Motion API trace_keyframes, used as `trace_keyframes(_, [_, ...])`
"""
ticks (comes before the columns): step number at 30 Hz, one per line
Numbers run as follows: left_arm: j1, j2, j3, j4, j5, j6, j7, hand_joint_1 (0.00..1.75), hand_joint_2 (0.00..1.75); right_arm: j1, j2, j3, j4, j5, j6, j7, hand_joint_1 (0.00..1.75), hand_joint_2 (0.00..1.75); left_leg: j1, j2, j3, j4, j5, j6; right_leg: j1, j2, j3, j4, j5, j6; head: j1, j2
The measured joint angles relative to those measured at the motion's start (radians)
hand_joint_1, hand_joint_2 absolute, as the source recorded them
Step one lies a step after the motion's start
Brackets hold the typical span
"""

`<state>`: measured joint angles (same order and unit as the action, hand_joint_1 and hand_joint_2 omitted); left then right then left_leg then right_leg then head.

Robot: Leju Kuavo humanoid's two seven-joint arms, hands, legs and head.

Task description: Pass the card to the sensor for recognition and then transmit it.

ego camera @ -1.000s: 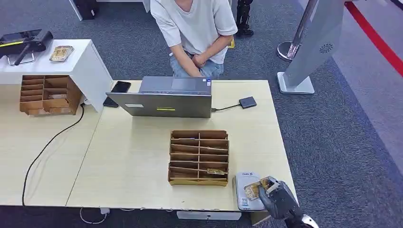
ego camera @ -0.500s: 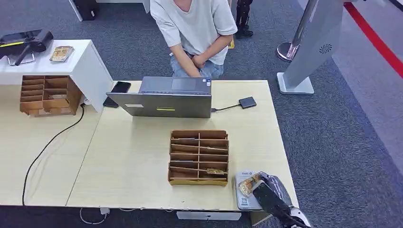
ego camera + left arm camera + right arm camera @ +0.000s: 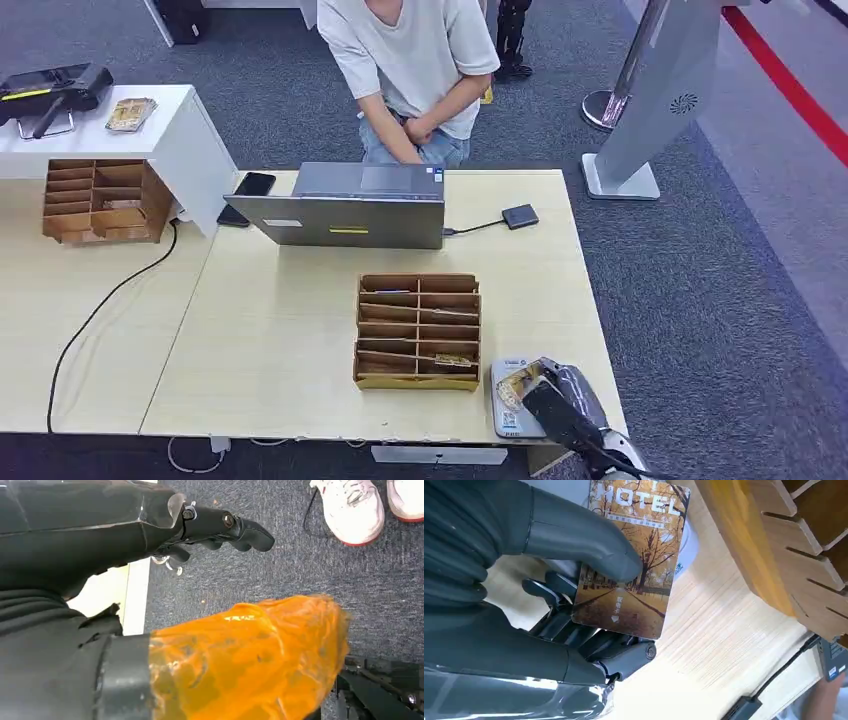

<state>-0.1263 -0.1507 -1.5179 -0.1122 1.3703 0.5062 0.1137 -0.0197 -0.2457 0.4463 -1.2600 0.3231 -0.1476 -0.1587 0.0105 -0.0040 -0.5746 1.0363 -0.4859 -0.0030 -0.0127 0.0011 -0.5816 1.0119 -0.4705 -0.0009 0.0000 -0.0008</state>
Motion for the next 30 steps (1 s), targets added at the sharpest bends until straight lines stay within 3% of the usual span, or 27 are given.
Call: trace_keyframes(30, [0.0,0.0,0.0,0.0,0.009,0.005,0.002,0.0,0.0,-0.014,0.001,0.016,0.014,0.012,-0.012,0.005,1.75,1.75,0.0,0.0,0.001,0.0,0.0,0.0,0.0,0.0,0.001,0.0,0.0,0.0,0.0,0.0])
